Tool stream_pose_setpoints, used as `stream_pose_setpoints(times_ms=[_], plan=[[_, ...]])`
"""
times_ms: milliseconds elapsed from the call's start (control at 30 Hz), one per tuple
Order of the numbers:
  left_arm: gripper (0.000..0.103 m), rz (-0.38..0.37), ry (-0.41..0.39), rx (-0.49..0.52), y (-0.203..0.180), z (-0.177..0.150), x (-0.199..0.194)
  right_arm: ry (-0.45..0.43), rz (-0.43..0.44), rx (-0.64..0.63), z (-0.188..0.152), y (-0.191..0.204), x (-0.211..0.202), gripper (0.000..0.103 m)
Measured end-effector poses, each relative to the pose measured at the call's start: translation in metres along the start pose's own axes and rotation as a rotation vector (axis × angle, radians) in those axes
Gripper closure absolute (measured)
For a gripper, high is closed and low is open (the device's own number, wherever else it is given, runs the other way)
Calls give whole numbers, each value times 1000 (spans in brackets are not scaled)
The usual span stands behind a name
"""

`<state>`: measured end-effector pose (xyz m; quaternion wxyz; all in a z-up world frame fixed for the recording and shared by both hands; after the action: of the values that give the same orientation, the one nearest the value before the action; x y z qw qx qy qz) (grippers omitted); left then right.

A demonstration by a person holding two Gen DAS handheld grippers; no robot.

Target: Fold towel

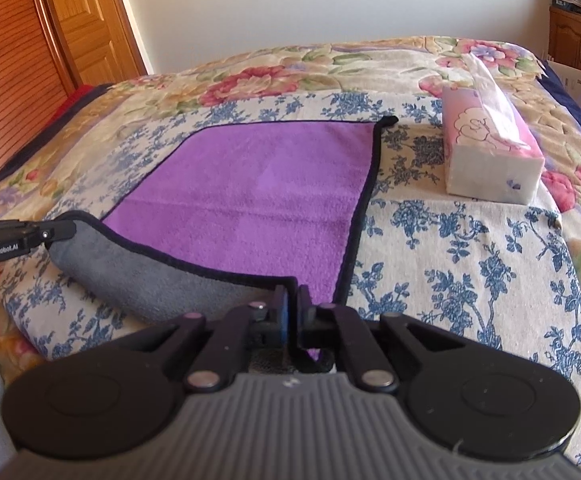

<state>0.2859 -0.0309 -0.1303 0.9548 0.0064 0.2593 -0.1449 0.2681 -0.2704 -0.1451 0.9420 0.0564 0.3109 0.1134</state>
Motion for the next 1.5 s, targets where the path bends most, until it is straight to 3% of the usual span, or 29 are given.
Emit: stream_pose_setpoints(times_ms=[600, 1500], plan=[[98, 16, -95, 23, -2, 28, -3, -94, 10, 0, 24, -3, -2, 99], [98, 16, -91, 78, -3, 44, 38, -129, 7, -62, 46, -13, 30, 99]])
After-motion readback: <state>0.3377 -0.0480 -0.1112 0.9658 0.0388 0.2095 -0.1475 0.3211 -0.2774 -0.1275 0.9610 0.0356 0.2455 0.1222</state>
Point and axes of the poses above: each gripper's, at about its wrist camera, not at the fingertips, and x roughly the way its jaws point, y to its left, z to its top, the point moved 9 cm from there along x, roughly the way its jaws point, and after that the axes turned 7 degrees about -y, right-handed, at the moved point
